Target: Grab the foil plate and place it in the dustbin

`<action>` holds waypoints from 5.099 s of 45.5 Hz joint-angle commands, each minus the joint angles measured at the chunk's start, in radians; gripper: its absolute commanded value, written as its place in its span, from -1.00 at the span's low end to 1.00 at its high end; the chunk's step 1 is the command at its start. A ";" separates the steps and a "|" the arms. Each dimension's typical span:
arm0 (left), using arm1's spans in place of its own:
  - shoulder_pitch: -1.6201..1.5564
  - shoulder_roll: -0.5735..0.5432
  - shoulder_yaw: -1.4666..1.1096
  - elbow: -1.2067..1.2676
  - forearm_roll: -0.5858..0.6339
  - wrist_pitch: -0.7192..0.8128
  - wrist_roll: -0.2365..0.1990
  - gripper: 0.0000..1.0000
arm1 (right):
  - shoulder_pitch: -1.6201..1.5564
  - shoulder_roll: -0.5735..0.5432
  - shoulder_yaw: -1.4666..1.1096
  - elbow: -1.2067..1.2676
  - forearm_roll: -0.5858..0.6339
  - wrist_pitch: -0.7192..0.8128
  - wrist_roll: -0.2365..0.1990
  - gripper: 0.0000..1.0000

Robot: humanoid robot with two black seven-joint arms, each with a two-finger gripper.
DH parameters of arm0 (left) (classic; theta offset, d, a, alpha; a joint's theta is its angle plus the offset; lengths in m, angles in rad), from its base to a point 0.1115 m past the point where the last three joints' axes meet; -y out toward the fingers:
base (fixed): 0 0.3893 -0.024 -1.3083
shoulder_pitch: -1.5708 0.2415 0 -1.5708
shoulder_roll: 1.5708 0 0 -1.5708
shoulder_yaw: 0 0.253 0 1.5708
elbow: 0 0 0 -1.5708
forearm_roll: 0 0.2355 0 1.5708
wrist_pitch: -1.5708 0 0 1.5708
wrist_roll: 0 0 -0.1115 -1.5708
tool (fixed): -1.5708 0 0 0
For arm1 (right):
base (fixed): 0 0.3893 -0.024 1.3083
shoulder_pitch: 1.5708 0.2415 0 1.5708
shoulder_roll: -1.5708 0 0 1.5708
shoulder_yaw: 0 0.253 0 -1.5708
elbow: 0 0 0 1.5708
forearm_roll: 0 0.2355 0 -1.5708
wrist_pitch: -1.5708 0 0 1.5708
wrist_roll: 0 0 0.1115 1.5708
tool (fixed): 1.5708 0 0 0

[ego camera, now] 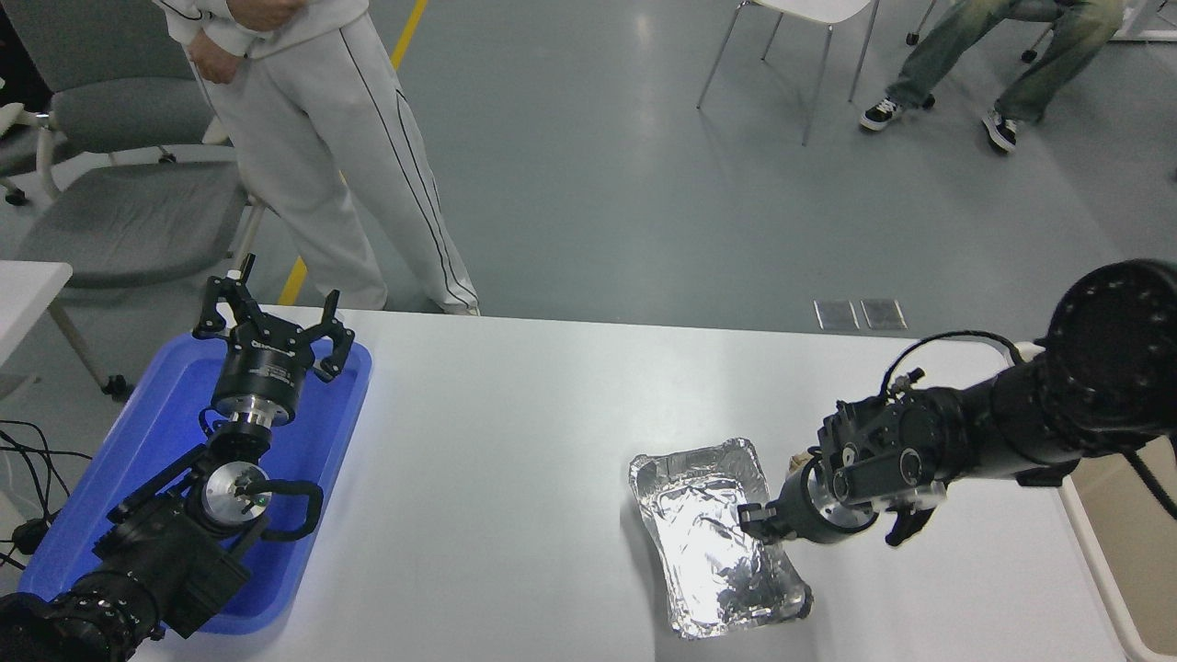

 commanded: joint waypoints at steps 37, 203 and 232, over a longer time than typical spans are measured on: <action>0.000 0.000 0.002 0.000 0.000 0.000 0.000 1.00 | 0.702 -0.240 -0.143 0.295 -0.007 0.423 0.002 -1.00; 0.000 0.000 0.000 0.003 0.000 0.000 -0.002 1.00 | -0.946 -0.564 0.616 -1.127 -0.037 -0.235 -0.001 -1.00; 0.000 0.000 0.000 0.003 0.000 0.001 -0.002 1.00 | -0.986 -0.534 0.627 -1.153 -0.034 -0.353 0.002 0.04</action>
